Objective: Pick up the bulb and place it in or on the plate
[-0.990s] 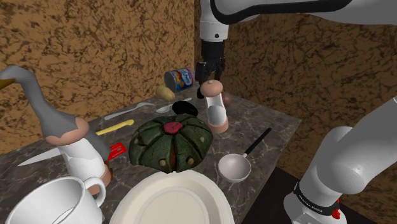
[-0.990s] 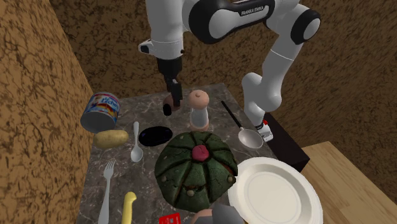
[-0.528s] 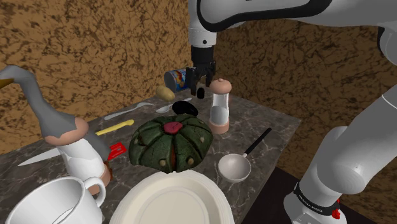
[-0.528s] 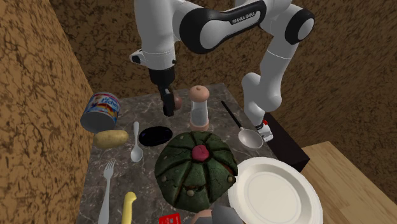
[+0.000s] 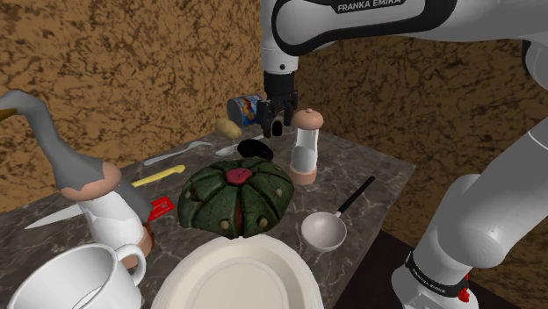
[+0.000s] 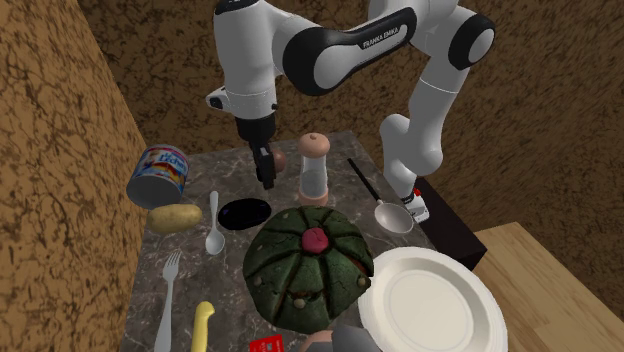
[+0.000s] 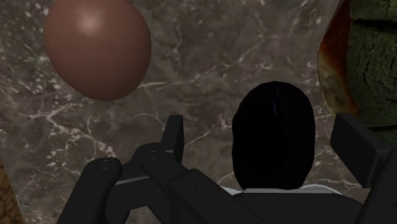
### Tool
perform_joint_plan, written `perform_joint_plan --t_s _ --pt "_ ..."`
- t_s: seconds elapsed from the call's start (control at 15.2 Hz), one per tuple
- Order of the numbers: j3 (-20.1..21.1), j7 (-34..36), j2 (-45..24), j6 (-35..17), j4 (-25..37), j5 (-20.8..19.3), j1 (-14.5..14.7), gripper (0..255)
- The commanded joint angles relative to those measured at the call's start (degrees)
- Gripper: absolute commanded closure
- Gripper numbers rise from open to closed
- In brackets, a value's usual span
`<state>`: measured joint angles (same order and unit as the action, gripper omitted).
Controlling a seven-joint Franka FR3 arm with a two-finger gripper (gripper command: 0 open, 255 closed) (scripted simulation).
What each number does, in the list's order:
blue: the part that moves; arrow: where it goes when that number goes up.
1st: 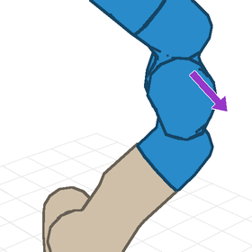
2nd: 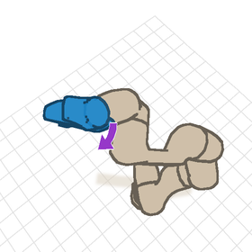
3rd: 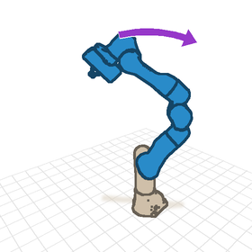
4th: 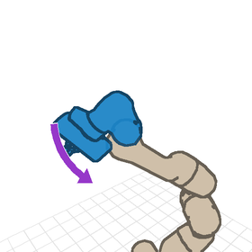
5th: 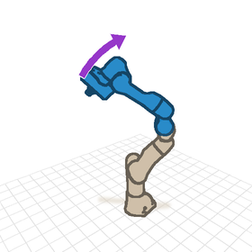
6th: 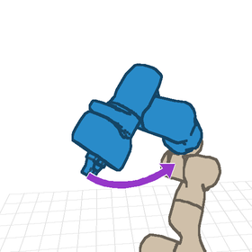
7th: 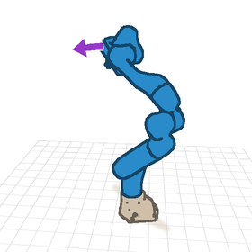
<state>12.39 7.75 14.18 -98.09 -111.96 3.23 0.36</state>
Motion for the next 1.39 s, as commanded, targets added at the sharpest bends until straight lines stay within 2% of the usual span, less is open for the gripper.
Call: perform_joint_plan --t_s 0.0,0.07,0.13,0.73,1.32 --pt "0.0 0.0 0.0 0.0 0.0 0.0 0.0 0" --pt "0.0 0.0 0.0 0.0 0.0 0.0 0.0 0" --pt "0.0 0.0 0.0 0.0 0.0 0.0 0.0 255" --pt "0.0 0.0 0.0 0.0 0.0 0.0 0.0 255" --pt "-0.1 0.2 -1.1 7.0 8.1 -0.3 -0.1 255"
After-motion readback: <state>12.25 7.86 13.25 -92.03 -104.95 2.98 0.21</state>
